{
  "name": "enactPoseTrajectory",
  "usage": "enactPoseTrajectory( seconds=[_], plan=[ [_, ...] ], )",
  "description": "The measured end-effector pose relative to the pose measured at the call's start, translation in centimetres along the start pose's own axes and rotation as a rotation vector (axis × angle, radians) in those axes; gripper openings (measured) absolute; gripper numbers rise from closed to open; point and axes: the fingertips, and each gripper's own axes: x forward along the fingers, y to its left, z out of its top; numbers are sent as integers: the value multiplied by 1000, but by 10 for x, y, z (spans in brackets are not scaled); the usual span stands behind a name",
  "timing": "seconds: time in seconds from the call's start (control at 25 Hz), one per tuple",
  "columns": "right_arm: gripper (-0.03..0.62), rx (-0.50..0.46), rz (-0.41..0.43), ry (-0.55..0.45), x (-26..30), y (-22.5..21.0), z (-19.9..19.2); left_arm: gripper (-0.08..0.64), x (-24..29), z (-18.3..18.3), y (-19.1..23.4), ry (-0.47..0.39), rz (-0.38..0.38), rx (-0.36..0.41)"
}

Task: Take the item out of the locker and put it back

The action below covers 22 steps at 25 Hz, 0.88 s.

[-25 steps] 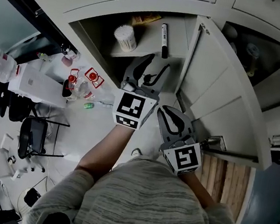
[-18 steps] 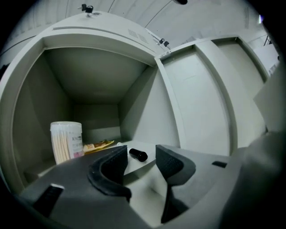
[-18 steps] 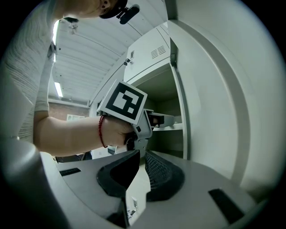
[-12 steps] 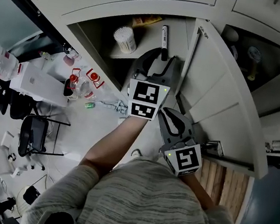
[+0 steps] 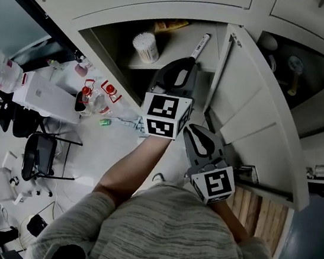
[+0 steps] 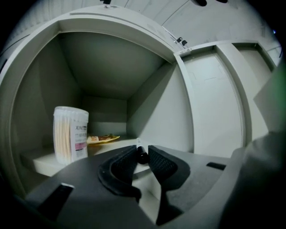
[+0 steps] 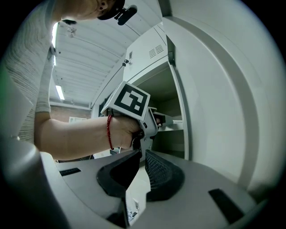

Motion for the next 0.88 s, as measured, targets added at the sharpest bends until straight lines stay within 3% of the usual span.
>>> enactPoseTrajectory(
  seconds=[0.48,0.88],
  plan=[
    [55,-7,27,3,11,8,1,81,-22,23,12,-89,-21,-48],
    [54,-17,49,11,19,17,2,81,-71,51,17,-180,-52,-71]
  ],
)
